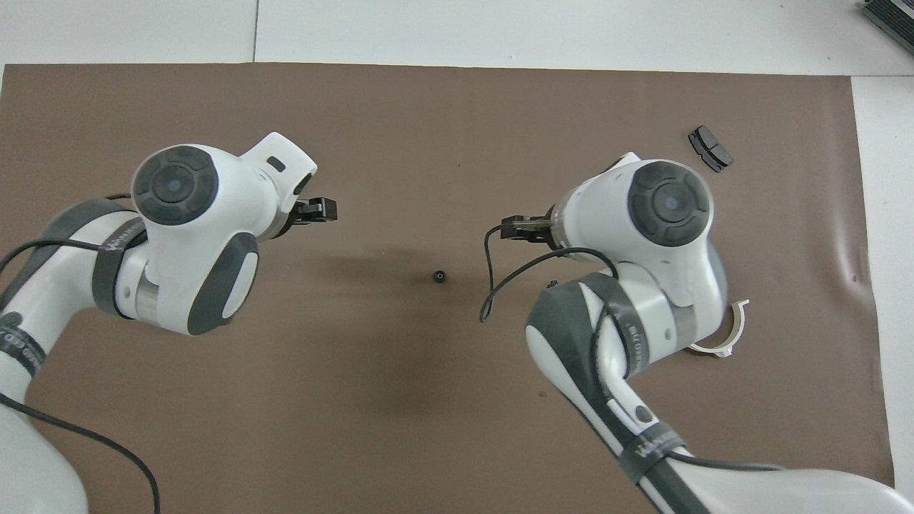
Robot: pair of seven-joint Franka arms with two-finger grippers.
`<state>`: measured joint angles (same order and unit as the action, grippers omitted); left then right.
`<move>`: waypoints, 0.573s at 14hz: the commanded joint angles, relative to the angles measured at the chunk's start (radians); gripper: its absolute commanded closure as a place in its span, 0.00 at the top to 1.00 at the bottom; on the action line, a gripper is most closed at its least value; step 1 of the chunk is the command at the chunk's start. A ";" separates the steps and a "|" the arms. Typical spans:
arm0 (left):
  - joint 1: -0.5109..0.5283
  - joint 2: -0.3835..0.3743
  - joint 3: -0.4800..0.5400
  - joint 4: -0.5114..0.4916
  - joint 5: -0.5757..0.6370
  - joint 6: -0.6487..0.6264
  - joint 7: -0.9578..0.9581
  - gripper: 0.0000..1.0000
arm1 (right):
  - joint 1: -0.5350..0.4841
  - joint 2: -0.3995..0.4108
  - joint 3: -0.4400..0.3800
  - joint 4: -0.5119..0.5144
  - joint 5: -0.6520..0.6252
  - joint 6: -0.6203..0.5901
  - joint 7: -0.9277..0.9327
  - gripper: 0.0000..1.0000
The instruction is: Place bearing gear from tray to pile
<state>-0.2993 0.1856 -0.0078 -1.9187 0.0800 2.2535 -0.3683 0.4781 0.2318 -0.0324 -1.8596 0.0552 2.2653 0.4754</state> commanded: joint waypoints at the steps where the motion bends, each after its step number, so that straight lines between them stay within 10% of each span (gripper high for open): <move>1: 0.130 -0.011 -0.017 -0.022 0.015 0.006 0.156 1.00 | 0.080 0.075 -0.004 0.017 -0.005 0.097 0.100 1.00; 8: 0.324 0.026 -0.018 -0.120 0.006 0.147 0.336 1.00 | 0.189 0.222 -0.004 0.036 -0.025 0.172 0.137 1.00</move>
<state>-0.0226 0.1951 -0.0110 -2.0089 0.0799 2.3479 -0.0576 0.6664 0.4226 -0.0329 -1.8424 0.0507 2.4251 0.5890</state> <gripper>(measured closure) 0.000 0.000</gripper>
